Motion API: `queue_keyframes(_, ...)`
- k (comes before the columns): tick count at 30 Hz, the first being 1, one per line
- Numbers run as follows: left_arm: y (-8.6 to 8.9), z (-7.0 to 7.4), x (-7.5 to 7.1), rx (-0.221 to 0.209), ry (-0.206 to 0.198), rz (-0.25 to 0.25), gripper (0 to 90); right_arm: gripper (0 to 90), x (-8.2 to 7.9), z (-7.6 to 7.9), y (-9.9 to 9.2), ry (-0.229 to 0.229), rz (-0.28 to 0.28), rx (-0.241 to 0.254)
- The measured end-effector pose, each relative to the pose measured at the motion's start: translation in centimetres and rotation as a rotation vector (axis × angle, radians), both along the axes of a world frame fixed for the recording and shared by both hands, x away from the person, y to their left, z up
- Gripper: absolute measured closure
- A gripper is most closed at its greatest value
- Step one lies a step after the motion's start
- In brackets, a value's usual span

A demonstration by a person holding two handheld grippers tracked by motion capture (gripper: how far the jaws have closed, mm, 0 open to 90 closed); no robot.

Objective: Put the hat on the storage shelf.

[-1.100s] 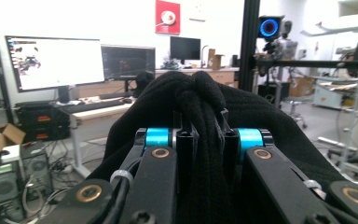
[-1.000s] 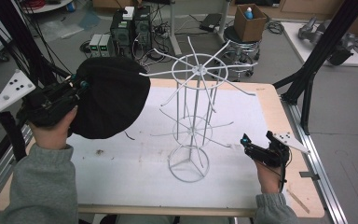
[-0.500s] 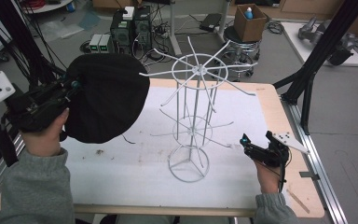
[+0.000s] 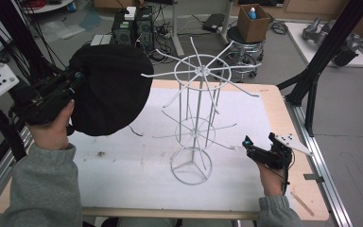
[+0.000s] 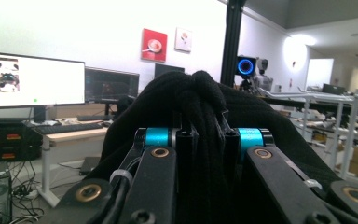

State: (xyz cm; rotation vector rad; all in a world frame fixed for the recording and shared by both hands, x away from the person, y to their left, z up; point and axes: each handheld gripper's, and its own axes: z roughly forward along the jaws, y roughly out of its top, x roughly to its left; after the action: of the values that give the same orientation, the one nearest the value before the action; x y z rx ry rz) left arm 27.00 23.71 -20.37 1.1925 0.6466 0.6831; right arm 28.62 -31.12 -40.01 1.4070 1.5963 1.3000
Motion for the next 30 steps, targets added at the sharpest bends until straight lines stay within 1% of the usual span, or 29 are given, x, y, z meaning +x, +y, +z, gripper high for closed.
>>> queue_keyframes(3,-0.1,0.1,0.3,-0.011,0.002,0.008,82.2,2.9,0.0,0.0,0.0,0.002,-0.001,0.0)
queue_keyframes(5,-0.1,0.2,0.3,-0.006,0.005,0.012,82.2,2.9,0.0,0.0,0.0,-0.001,0.0,-0.005)
queue_keyframes(10,-0.1,0.8,0.3,-0.024,0.001,0.015,82.2,2.9,0.0,0.0,0.0,-0.003,0.0,-0.005)
queue_keyframes(15,-0.1,1.6,0.1,-0.016,-0.015,0.026,82.2,2.9,0.0,0.0,0.0,-0.001,0.001,0.0)
queue_keyframes(19,-0.3,2.0,-0.1,-0.033,-0.03,0.035,82.2,2.9,0.0,0.0,0.0,-0.002,0.002,-0.003)
queue_keyframes(23,-0.3,2.4,-0.3,-0.05,-0.045,0.037,82.3,2.9,0.0,0.0,0.0,-0.001,0.0,0.005)
queue_keyframes(25,-0.3,2.5,-0.4,-0.062,-0.048,0.038,82.3,2.9,0.0,0.0,0.0,-0.002,-0.001,0.006)
queue_keyframes(30,-0.3,2.6,-0.4,-0.074,-0.055,0.04,82.2,2.9,0.0,0.0,0.0,-0.002,0.0,0.006)
